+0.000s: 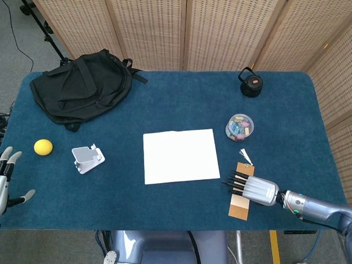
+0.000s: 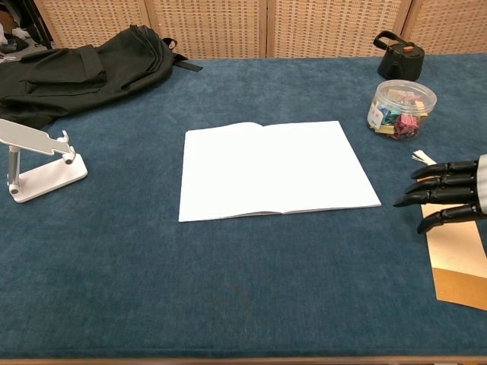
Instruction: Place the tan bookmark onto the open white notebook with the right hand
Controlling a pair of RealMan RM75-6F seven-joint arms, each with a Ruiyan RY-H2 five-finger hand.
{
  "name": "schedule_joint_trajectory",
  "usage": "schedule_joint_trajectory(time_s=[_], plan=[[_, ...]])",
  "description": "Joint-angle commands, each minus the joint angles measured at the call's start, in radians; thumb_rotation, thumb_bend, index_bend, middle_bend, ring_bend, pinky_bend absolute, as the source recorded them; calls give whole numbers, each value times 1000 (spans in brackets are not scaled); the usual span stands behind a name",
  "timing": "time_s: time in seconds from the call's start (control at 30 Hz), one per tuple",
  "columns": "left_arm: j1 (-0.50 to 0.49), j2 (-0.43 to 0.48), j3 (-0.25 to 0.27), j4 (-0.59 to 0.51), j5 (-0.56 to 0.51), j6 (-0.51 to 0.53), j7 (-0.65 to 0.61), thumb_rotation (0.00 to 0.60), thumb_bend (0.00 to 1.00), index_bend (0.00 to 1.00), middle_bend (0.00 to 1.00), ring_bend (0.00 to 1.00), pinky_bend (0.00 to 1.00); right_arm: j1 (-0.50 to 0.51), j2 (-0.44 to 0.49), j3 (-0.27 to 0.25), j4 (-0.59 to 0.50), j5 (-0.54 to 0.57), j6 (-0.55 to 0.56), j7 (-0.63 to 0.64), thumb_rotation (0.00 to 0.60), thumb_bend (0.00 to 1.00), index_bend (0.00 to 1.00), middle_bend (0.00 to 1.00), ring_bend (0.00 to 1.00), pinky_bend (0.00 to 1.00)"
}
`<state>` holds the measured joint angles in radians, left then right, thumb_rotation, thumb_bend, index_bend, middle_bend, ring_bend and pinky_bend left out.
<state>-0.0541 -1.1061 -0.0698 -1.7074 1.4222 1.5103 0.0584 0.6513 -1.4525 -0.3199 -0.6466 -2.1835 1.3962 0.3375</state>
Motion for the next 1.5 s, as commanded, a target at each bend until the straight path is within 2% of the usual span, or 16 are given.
schedule_joint_trajectory(time_s=[0.03,0.43,0.73,0.97,1.17,1.5], plan=[[0,0,0,0,1,-1,0,600,0,0,0,0,0,-9,-15,-10,29,10,5,6,600,28,194,0,0,0],[-2,-2,-2,0,-4,-5,2,600,0,0,0,0,0,-44,-70,-41,141,39,40,51,600,37,238,0,0,0],[-6,-6,-1,1,-7,-13,10,600,0,0,0,0,0,-76,-117,-47,223,65,99,90,600,94,291,0,0,0],[-5,-9,1,1,-6,-12,12,600,0,0,0,0,0,-100,-152,-55,284,81,150,115,600,198,390,0,0,0],[-4,-9,1,3,-6,-12,9,600,0,0,0,0,0,-109,-168,-53,316,96,180,122,600,252,413,0,0,2],[-3,-7,2,2,-3,-11,5,600,0,0,0,0,0,-114,-178,-53,342,115,218,113,600,260,431,0,0,11]])
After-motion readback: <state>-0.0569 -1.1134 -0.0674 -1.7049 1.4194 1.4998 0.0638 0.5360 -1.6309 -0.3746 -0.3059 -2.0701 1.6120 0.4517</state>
